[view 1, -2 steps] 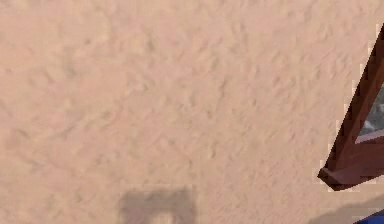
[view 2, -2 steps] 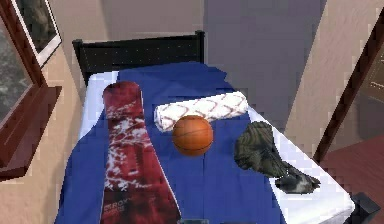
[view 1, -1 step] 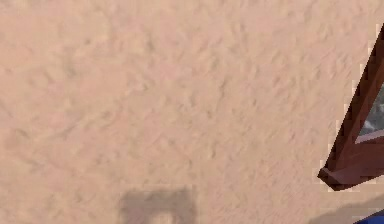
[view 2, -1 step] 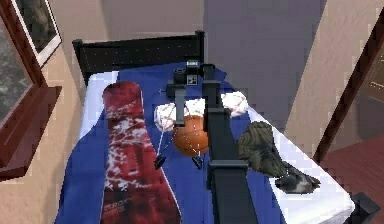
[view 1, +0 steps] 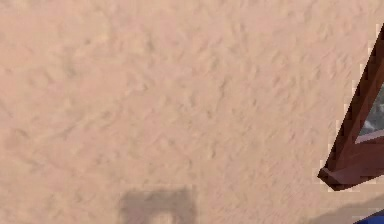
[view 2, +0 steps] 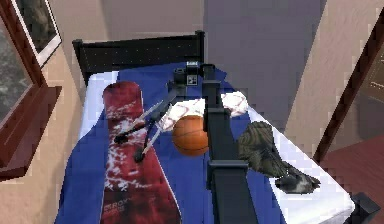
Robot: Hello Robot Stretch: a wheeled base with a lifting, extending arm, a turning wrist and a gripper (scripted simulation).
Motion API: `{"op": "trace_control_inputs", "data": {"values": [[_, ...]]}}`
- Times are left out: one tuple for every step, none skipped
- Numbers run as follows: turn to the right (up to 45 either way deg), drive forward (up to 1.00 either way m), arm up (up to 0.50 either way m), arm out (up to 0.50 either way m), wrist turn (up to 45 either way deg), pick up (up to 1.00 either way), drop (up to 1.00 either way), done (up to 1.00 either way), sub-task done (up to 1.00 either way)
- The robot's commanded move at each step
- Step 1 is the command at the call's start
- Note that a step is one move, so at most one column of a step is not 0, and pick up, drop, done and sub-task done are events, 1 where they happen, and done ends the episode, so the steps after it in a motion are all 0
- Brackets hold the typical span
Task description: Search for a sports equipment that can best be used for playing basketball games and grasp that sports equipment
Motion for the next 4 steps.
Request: {"op": "trace_control_inputs", "data": {"values": [[0.0,0.00,0.00,0.00,45.0,0.00,0.00,0.00,0.00],[0.0,0.00,0.00,0.00,45.0,0.00,0.00,0.00,0.00],[0.0,0.00,0.00,0.00,45.0,0.00,0.00,0.00,0.00],[0.0,0.00,0.00,0.00,6.0,0.00,0.00,0.00,0.00]]}}
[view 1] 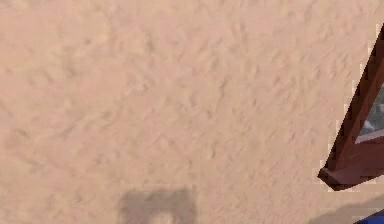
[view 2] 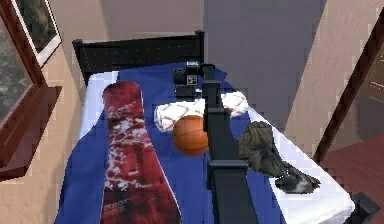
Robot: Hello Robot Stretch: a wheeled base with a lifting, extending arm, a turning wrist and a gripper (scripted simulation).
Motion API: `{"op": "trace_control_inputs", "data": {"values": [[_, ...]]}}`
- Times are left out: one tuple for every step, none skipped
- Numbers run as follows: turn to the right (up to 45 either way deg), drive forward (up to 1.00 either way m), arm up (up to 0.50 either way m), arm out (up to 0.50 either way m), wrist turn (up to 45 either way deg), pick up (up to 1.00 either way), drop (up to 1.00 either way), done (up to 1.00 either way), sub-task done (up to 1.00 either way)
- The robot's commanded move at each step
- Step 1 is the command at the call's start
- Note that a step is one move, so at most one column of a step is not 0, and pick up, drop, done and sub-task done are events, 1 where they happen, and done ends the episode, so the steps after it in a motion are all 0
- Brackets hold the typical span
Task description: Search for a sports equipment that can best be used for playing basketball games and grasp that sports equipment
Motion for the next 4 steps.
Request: {"op": "trace_control_inputs", "data": {"values": [[0.0,0.00,-0.30,0.00,0.0,0.00,0.00,0.00,0.00],[0.0,0.00,0.00,0.00,0.0,1.00,0.00,0.00,0.00],[0.0,0.00,0.10,0.00,0.0,0.00,0.00,0.00,0.00],[0.0,0.00,0.00,0.00,0.0,0.00,0.00,1.00,0.00]]}}
